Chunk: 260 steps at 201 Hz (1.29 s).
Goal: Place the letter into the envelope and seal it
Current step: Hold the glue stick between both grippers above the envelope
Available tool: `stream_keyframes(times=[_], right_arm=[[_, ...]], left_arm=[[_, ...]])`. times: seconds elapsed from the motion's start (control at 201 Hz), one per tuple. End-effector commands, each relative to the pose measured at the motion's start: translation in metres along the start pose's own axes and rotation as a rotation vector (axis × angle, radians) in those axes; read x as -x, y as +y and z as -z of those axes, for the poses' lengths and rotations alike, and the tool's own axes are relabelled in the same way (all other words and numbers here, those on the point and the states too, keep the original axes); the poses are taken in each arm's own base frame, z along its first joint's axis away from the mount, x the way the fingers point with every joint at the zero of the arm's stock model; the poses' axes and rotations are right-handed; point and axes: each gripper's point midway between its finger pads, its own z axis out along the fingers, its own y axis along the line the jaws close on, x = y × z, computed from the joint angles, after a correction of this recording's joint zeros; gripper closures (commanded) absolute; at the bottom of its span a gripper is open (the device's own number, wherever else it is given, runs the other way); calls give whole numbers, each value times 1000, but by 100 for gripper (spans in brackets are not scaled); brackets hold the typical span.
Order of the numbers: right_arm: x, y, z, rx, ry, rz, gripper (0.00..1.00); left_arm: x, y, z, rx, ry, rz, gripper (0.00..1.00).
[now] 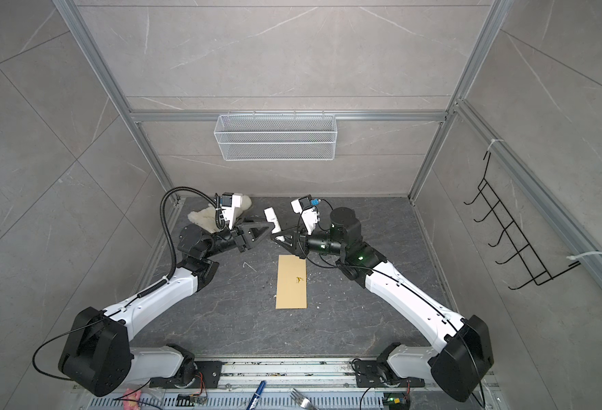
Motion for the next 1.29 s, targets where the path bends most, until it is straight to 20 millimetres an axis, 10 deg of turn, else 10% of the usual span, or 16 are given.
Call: stream_keyframes(times=[0.0,0.229,0.533,0.672,0.916,1.29], right_arm=[[7,8,-4,34,-17,16,100],[3,6,-9,33,10,10,100],[6,1,-5,-14,-14,21,100],[6,-7,-4,-59,-14,21,100],[-5,-10,5,-105,1,20,48],[-17,-13,-1,-75,41,-17,50]], left_arm=[[16,-15,-2,-50,-49,-55,50],[16,-14,-3,-45,-50,-51,52],[14,-7,-4,-23,-46,-28,100],[15,-5,-4,-1,-61,-16,100],[20,-1,-1,50,-89,-17,100],[25,-3,-1,48,-103,-16,100]])
